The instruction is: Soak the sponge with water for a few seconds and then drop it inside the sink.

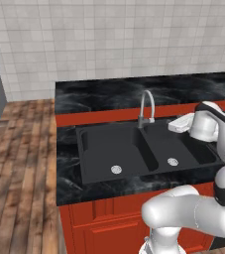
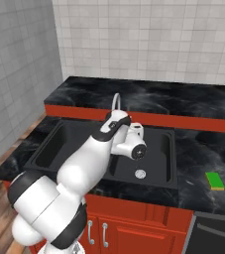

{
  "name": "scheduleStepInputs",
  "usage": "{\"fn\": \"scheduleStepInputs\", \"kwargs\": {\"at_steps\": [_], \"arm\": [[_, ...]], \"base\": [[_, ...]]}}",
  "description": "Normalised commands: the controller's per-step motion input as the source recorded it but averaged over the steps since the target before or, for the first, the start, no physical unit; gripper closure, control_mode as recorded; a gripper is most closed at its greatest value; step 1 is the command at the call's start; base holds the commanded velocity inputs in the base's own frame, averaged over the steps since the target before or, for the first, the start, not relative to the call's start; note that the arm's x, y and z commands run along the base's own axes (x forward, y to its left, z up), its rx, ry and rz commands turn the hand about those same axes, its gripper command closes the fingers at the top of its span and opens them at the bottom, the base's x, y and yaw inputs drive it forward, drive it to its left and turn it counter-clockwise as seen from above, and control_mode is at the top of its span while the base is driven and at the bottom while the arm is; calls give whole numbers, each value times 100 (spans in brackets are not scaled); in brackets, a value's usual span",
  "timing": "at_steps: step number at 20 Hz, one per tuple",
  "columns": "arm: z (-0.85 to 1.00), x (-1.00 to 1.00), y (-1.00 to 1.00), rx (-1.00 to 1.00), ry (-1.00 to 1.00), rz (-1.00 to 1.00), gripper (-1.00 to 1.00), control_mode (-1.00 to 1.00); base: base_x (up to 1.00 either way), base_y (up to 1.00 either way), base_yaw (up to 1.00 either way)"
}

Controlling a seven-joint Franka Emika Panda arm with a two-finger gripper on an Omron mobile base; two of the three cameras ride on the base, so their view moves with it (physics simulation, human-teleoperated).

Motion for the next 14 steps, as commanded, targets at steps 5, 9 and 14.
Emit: {"fn": "scheduleStepInputs", "kwargs": {"at_steps": [5, 9, 14], "arm": [[-3, 5, 0, 0, -5, 0, -100, -100], [-1, 14, 0, 0, -3, 0, -100, -100], [0, 24, 0, 0, 0, 0, -100, -100]], "base": [[0, 0, 0], [0, 0, 0], [0, 0, 0]]}}
